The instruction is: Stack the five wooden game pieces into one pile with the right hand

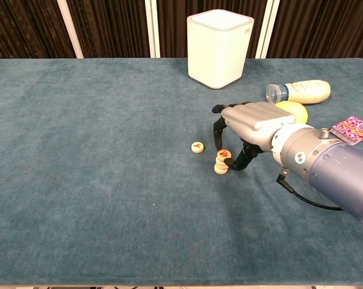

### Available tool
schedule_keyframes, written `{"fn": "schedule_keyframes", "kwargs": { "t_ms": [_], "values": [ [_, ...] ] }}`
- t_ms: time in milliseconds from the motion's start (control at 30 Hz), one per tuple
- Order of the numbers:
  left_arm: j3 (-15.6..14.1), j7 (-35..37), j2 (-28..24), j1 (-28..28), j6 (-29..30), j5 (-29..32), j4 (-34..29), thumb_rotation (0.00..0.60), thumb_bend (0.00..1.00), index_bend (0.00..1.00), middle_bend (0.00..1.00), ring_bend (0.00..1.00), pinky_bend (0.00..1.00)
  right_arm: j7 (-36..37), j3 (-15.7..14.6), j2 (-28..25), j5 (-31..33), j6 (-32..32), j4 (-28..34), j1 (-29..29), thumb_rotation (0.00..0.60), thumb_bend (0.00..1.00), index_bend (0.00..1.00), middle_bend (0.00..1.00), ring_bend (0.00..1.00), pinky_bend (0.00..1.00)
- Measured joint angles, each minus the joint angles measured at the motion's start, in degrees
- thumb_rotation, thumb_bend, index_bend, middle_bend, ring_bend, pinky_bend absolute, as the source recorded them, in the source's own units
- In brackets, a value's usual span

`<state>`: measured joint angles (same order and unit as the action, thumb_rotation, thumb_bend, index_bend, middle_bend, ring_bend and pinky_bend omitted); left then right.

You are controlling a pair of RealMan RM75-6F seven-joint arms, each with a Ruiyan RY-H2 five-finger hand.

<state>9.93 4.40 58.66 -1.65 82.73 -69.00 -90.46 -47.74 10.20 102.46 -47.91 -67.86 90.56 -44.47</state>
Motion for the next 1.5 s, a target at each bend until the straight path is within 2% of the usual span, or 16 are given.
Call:
{"fn": "schedule_keyframes", "kwargs": {
  "t_ms": [633, 1100, 1167, 1333, 1500],
  "values": [
    [-0.02, 0.06, -0.01, 0.00, -0.02, -0.04, 0.11, 0.600, 0.15, 0.05, 0.00, 0.00, 0.09, -0.39, -0.13, -0.66, -0.18, -0.28, 1.68, 0.01, 0.600, 0.44, 0.41, 0.00, 0.00, 0.00],
    [-0.02, 0.24, -0.09, 0.04, -0.05, -0.07, 0.07, 0.600, 0.15, 0.05, 0.00, 0.00, 0.09, -0.38, 0.99, -2.07, -0.29, -1.32, 3.71, -0.02, 0.600, 0.44, 0.39, 0.00, 0.00, 0.00],
    [-0.04, 0.25, -0.10, 0.04, -0.06, -0.09, 0.09, 0.600, 0.15, 0.05, 0.00, 0.00, 0.09, -0.27, 1.42, -2.50, -0.14, -1.25, 3.70, -0.12, 0.600, 0.43, 0.37, 0.00, 0.00, 0.00],
    [-0.03, 0.06, -0.03, 0.02, -0.02, -0.06, 0.17, 0.600, 0.15, 0.05, 0.00, 0.00, 0.09, 0.92, 2.77, -4.45, 0.13, 0.21, 3.20, -0.58, 0.600, 0.32, 0.35, 0.00, 0.00, 0.00],
    [0.06, -0.58, 0.24, -0.03, 0.13, 0.20, 0.28, 0.600, 0.15, 0.05, 0.00, 0.00, 0.09, 0.81, 3.88, -7.10, -0.02, 2.28, 2.50, -2.04, 0.600, 0.29, 0.34, 0.00, 0.00, 0.00]
  ]
}}
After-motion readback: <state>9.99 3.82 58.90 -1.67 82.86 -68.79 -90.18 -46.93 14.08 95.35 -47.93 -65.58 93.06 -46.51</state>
